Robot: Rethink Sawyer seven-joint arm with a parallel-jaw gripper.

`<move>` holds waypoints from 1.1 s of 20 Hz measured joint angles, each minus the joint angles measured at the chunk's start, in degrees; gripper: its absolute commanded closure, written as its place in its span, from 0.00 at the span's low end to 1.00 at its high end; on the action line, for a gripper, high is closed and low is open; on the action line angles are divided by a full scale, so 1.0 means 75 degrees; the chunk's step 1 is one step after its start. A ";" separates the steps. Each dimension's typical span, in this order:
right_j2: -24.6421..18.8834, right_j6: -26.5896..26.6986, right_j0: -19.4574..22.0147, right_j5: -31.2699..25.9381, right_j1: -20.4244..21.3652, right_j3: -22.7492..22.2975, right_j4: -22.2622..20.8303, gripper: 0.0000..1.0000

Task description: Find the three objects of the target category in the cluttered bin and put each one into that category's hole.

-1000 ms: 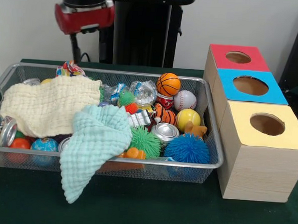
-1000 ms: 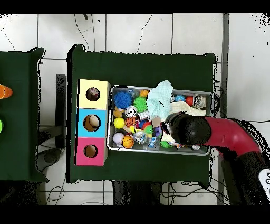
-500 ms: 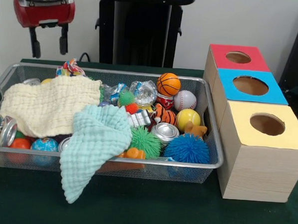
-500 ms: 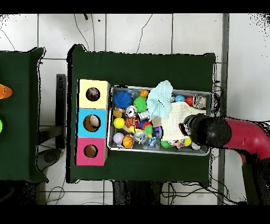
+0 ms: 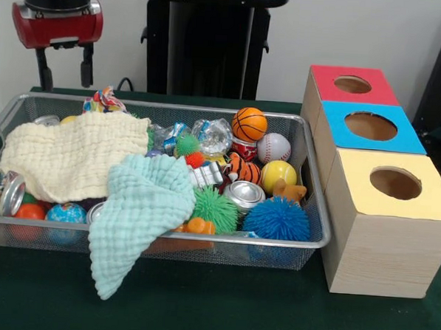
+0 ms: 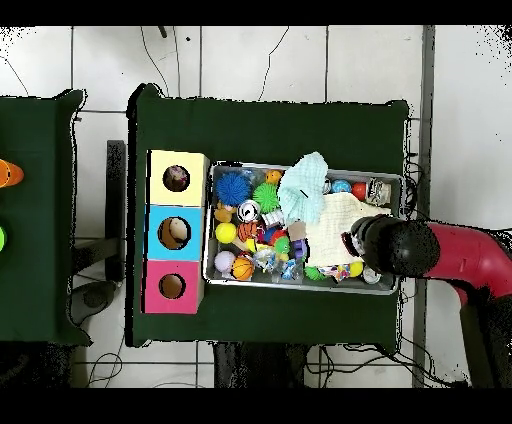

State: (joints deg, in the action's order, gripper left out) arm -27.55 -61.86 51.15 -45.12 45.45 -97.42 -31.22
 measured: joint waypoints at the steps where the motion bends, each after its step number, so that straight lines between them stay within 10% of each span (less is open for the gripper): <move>1: -0.0001 0.0000 -0.0001 0.0000 -0.0035 0.0000 -0.0005 0.00; 22: 0.0002 0.0000 0.0141 0.0002 -0.0581 -0.0154 -0.0663 0.00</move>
State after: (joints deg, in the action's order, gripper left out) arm -27.54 -61.86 52.21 -45.10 41.10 -98.58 -36.19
